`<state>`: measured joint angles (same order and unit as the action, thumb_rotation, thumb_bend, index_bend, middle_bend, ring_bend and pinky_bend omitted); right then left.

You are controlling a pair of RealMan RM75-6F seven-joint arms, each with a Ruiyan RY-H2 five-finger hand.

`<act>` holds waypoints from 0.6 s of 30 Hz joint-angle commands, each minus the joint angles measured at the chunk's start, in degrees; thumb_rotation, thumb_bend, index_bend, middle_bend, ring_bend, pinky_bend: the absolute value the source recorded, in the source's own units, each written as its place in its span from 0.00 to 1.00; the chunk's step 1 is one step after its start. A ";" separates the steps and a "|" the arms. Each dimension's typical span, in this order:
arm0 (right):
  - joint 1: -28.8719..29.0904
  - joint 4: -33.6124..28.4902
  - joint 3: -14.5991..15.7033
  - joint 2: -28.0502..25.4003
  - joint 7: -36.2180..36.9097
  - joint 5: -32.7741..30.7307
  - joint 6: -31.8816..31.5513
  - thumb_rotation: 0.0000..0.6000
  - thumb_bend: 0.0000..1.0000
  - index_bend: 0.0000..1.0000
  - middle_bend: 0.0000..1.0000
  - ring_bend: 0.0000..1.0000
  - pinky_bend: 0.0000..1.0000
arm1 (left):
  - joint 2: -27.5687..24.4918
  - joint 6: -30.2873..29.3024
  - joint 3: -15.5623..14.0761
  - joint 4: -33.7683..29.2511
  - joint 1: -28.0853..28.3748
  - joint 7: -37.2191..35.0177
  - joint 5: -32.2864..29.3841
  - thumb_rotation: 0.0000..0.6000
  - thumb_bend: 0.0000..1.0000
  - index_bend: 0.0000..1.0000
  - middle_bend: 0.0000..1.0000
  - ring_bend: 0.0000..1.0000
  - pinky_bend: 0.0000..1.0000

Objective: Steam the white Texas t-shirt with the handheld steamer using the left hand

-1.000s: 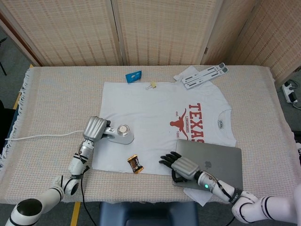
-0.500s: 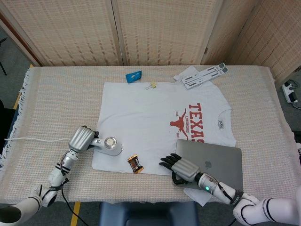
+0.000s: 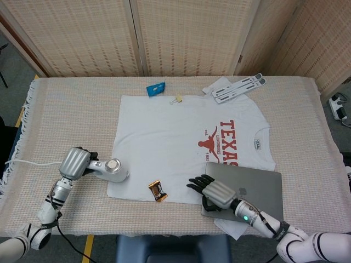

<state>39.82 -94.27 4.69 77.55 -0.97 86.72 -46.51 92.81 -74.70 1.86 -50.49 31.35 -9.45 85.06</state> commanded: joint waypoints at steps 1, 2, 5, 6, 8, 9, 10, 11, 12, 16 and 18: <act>-1.16 -1.74 -0.38 -2.54 0.40 1.35 -3.12 0.33 0.92 0.00 0.00 0.00 0.00 | -1.19 3.53 4.76 -0.70 -0.75 -1.28 -6.33 1.00 0.35 0.90 0.99 0.82 0.74; -1.51 -2.18 -0.52 -3.27 0.45 1.55 -4.06 0.34 0.92 0.00 0.00 0.00 0.00 | -0.92 4.22 5.34 0.23 -0.81 -0.96 -7.30 1.00 0.35 0.90 0.99 0.82 0.74; -2.77 -3.76 -1.00 -5.94 0.81 2.13 -7.23 0.33 0.92 0.00 0.00 0.00 0.00 | 0.67 6.70 6.70 4.48 -0.94 -0.15 -9.96 1.00 0.35 0.90 0.99 0.82 0.74; -3.26 -4.39 -1.10 -7.06 0.91 2.41 -8.37 0.33 0.92 0.00 0.00 0.00 0.00 | 1.50 7.60 7.07 6.52 -0.96 -0.06 -10.74 1.00 0.35 0.90 0.99 0.82 0.74; -4.07 -5.37 -1.16 -8.91 0.94 2.87 -10.03 0.33 0.92 0.00 0.00 0.00 0.00 | 3.16 9.02 7.54 10.33 -0.96 -0.02 -11.73 1.00 0.35 0.89 0.99 0.82 0.74; -4.40 -5.74 -1.15 -9.66 0.90 3.02 -10.62 0.33 0.92 0.00 0.00 0.00 0.00 | 3.91 9.50 7.75 12.07 -0.96 -0.14 -12.10 1.00 0.35 0.89 0.99 0.82 0.74; -4.73 -6.11 -1.15 -10.34 0.86 3.14 -11.18 0.33 0.92 0.00 0.00 0.00 0.00 | 4.68 10.05 7.96 13.77 -0.96 -0.26 -12.45 1.00 0.35 0.89 0.99 0.82 0.74; -5.04 -6.45 -1.14 -10.96 0.84 3.23 -11.67 0.33 0.92 0.00 0.00 0.00 0.00 | 5.40 10.60 8.15 15.34 -0.97 -0.42 -12.78 1.00 0.35 0.89 0.99 0.82 0.74; -5.42 -6.83 -1.12 -11.68 0.80 3.33 -12.20 0.33 0.92 0.00 0.00 0.00 0.00 | 6.26 11.34 8.36 17.22 -0.95 -0.59 -13.14 1.00 0.35 0.89 0.98 0.81 0.74; -6.45 -7.62 -1.11 -13.31 0.74 3.57 -13.44 0.34 0.93 0.00 0.00 0.00 0.00 | 7.93 14.56 9.37 20.61 -0.98 0.05 -14.87 1.00 0.33 0.79 0.88 0.72 0.73; -6.85 -7.76 -1.13 -13.84 0.76 3.63 -13.76 0.34 0.92 0.00 0.00 0.00 0.00 | 7.38 17.22 10.25 19.19 -1.13 0.77 -16.41 1.00 0.26 0.54 0.66 0.52 0.68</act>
<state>33.12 -101.93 3.57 63.87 -0.21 90.30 -60.17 99.88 -59.78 11.02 -30.45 30.37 -9.33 70.31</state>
